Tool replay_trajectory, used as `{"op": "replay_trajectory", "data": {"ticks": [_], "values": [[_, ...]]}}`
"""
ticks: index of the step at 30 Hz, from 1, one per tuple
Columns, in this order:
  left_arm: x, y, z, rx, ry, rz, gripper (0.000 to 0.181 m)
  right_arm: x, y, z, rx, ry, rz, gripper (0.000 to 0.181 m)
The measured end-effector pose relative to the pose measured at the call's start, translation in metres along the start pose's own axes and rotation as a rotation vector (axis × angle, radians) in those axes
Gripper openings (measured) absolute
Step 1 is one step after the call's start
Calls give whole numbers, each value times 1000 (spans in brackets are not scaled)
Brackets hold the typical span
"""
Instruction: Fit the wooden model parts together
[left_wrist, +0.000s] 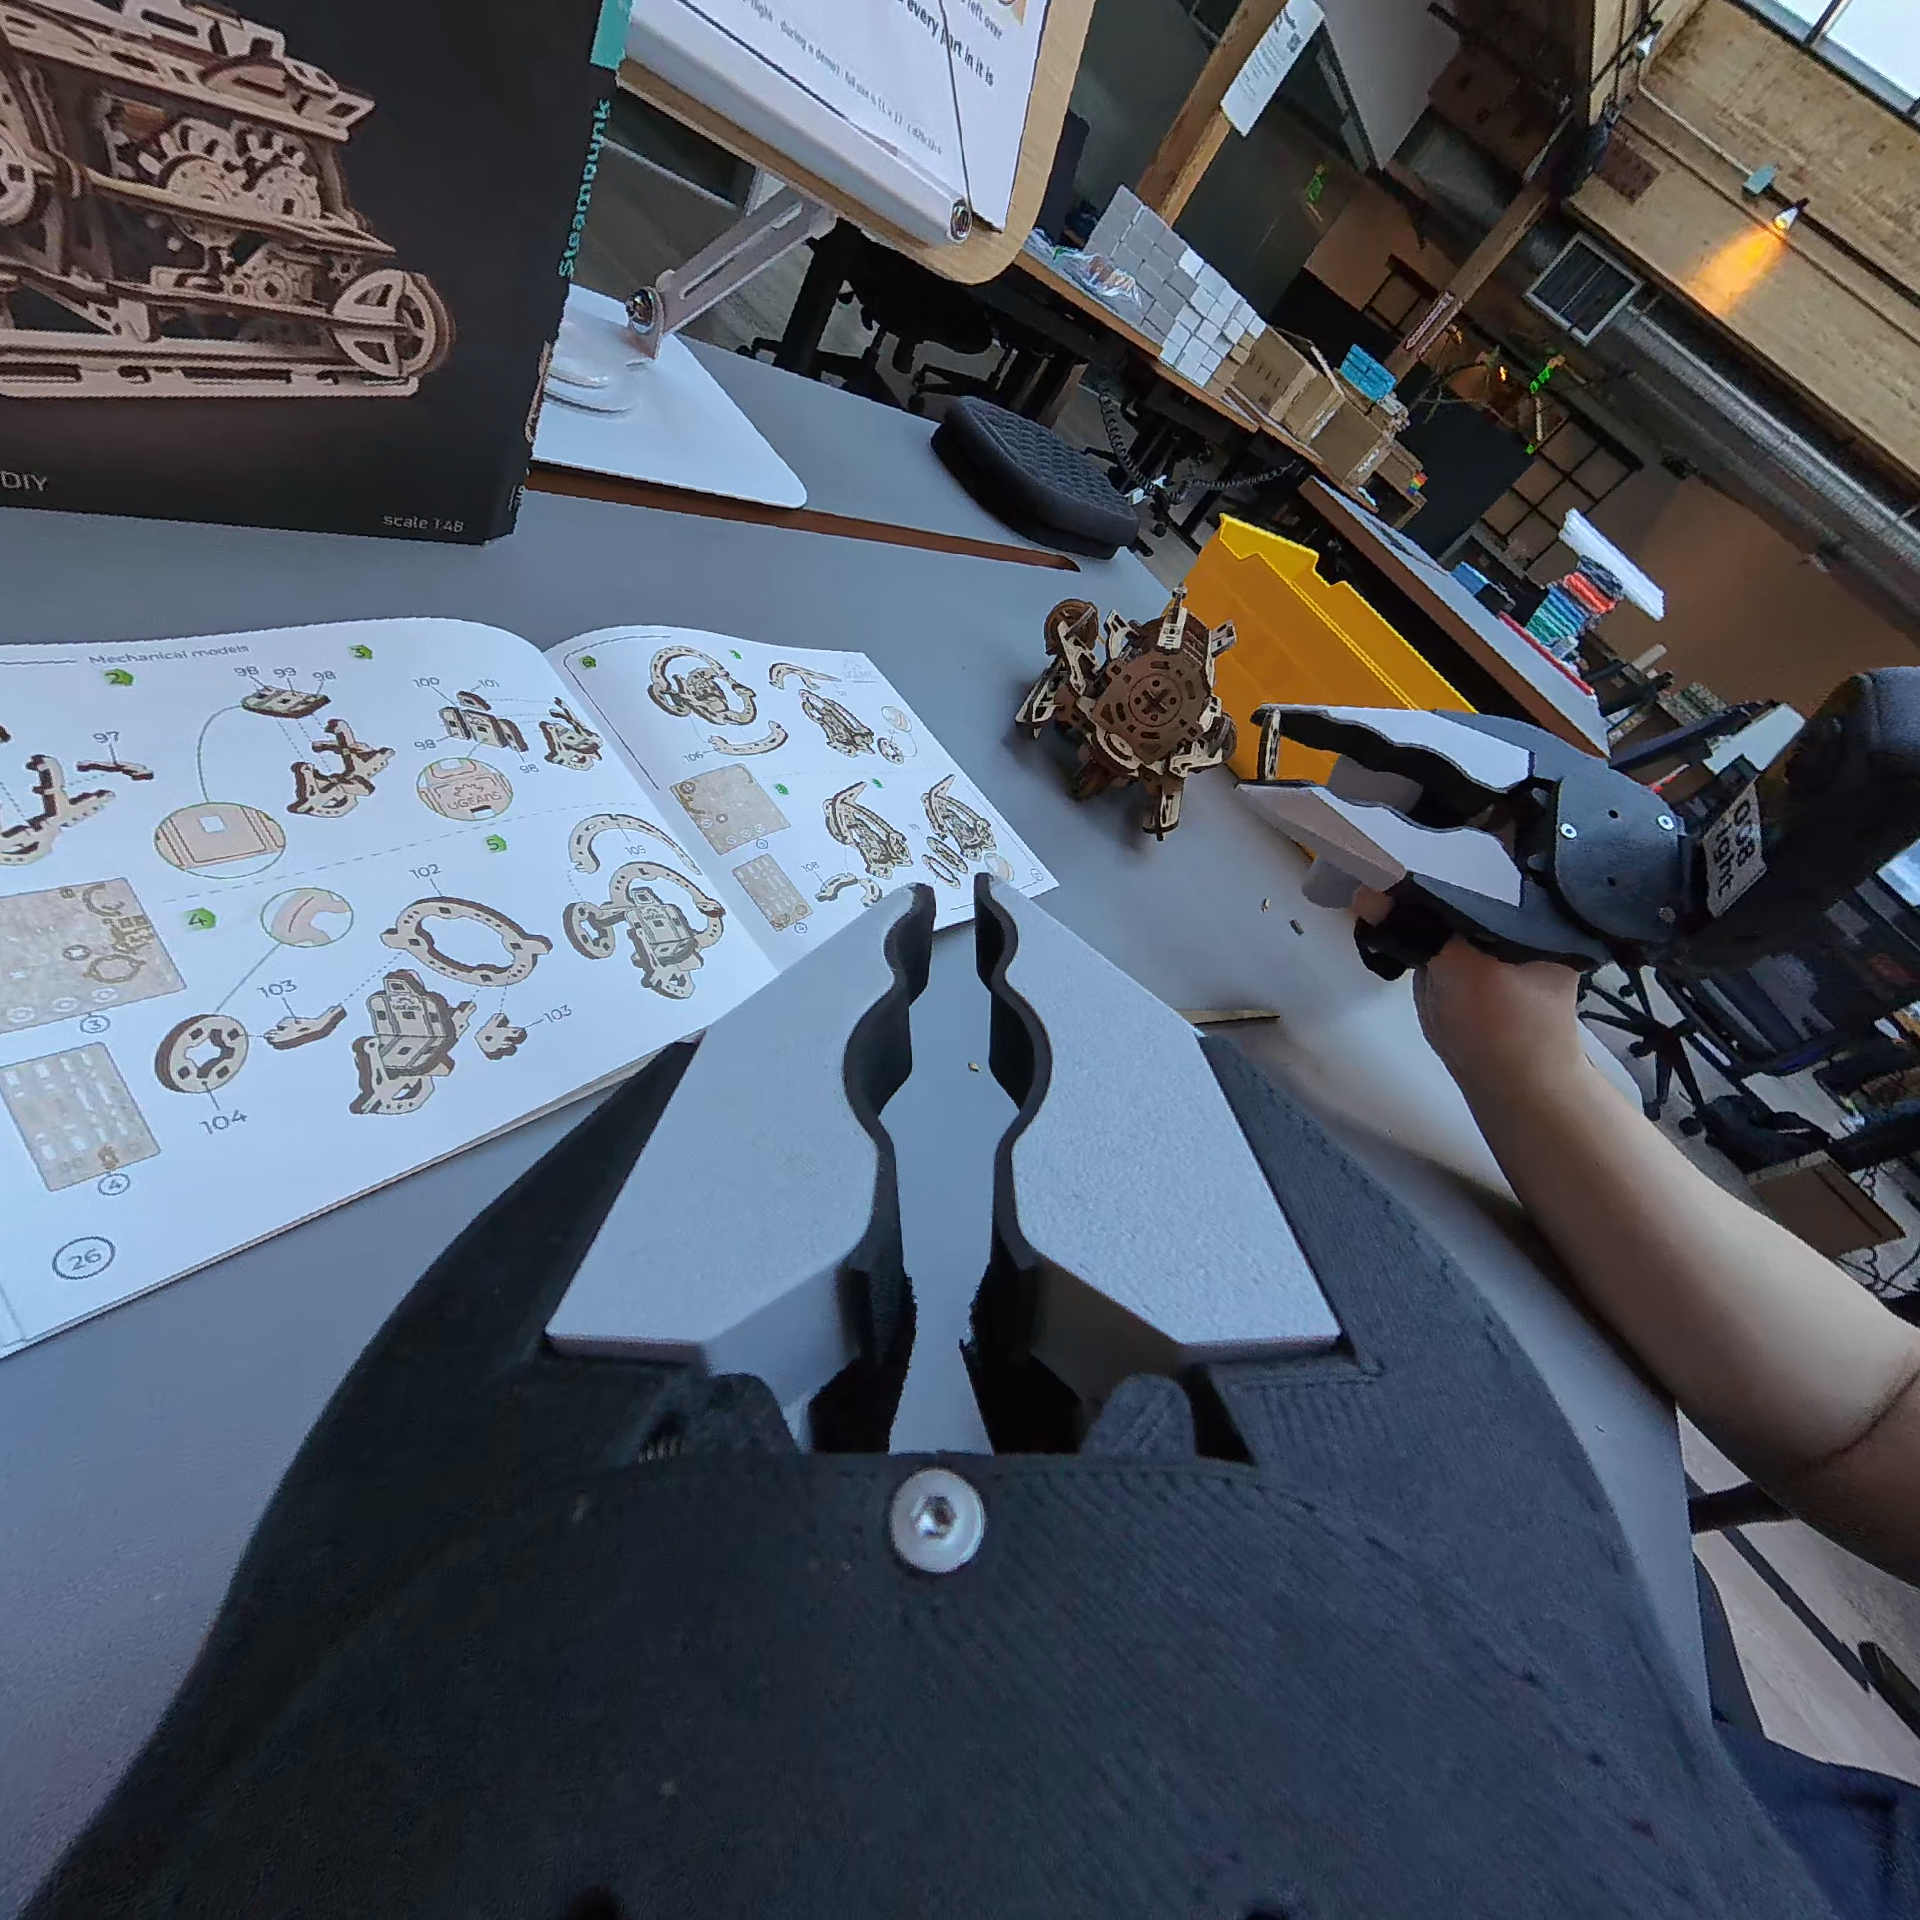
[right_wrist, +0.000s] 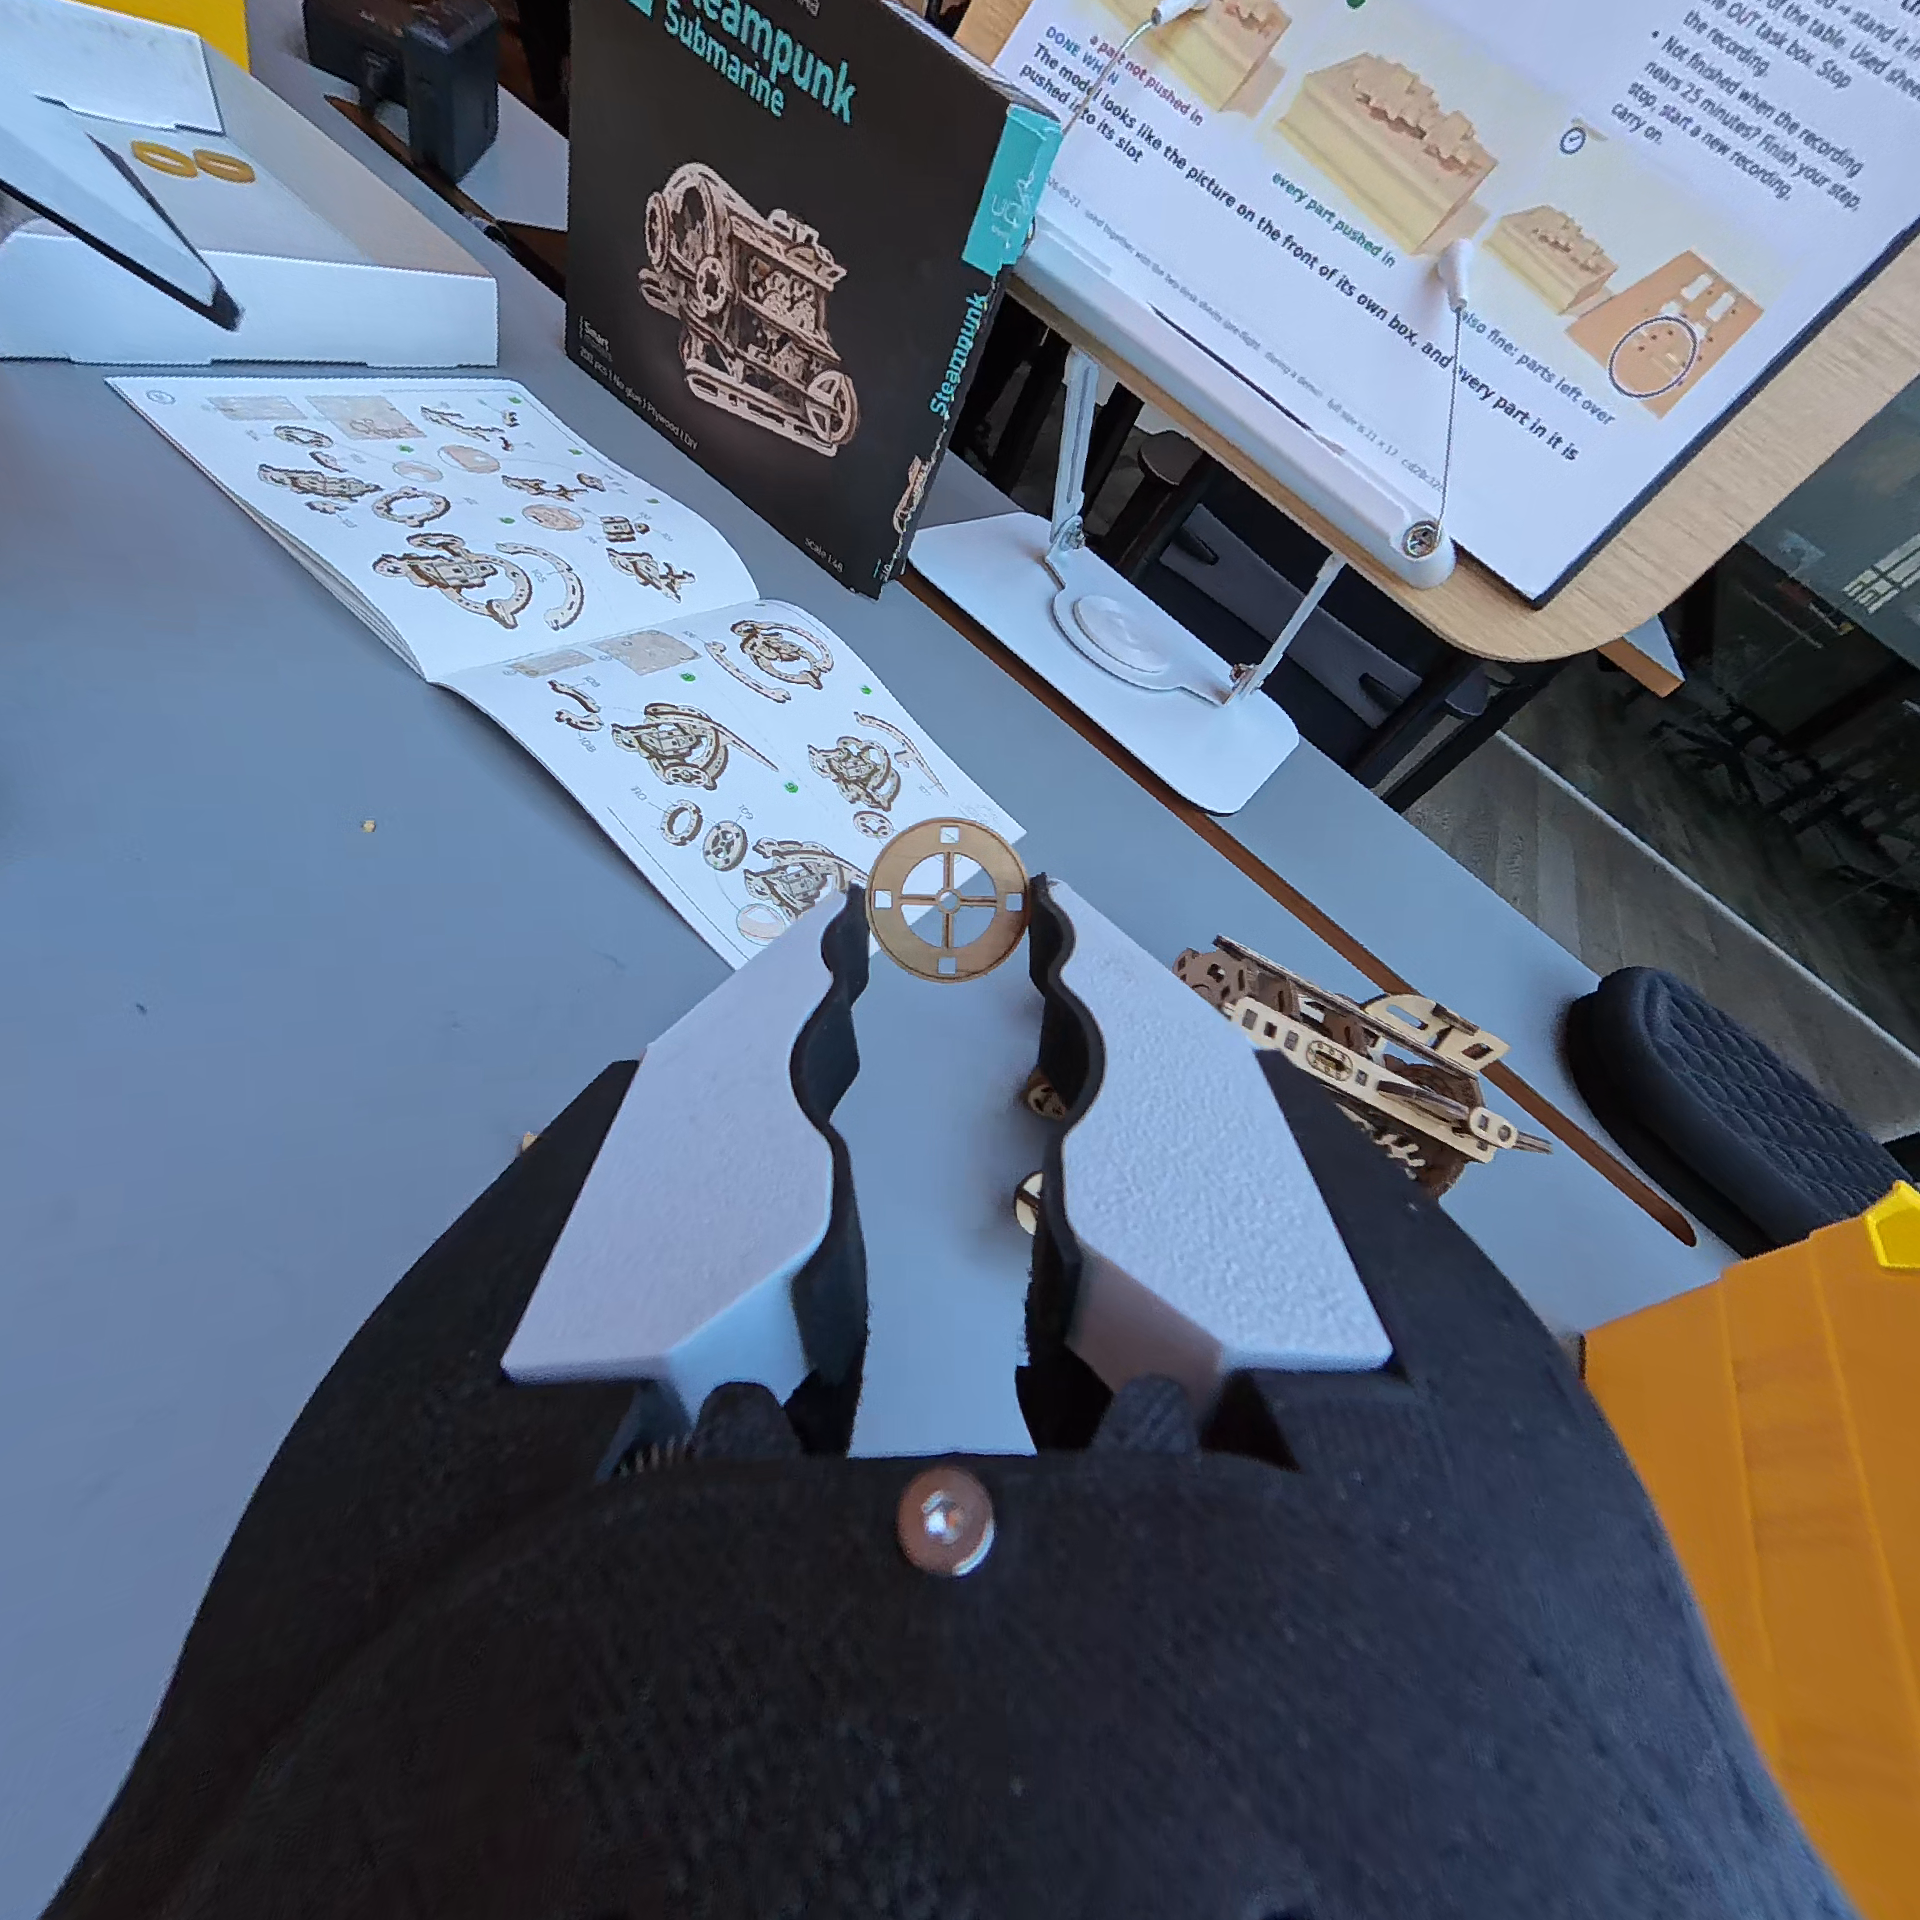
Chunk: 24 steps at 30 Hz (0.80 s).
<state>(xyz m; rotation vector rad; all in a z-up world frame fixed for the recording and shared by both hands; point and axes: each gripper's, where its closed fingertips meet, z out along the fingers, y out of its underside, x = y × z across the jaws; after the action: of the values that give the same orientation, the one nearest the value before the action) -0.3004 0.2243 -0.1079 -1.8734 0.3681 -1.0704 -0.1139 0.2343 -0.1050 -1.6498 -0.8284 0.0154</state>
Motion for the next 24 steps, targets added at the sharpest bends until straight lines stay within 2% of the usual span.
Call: {"op": "replay_trajectory", "data": {"ticks": [19, 21, 24], "values": [[1, 2, 1, -10, 10, -2, 5, -25, -12, -3, 19, -59, -47, 30], [8, 1, 2, -14, 50, 12, 5, -30, -15, -3, 20, -56, -83, 30], [34, 2, 2, -49, 200, 39, 9, -35, -13, -2, 5, -62, -120, 30]]}}
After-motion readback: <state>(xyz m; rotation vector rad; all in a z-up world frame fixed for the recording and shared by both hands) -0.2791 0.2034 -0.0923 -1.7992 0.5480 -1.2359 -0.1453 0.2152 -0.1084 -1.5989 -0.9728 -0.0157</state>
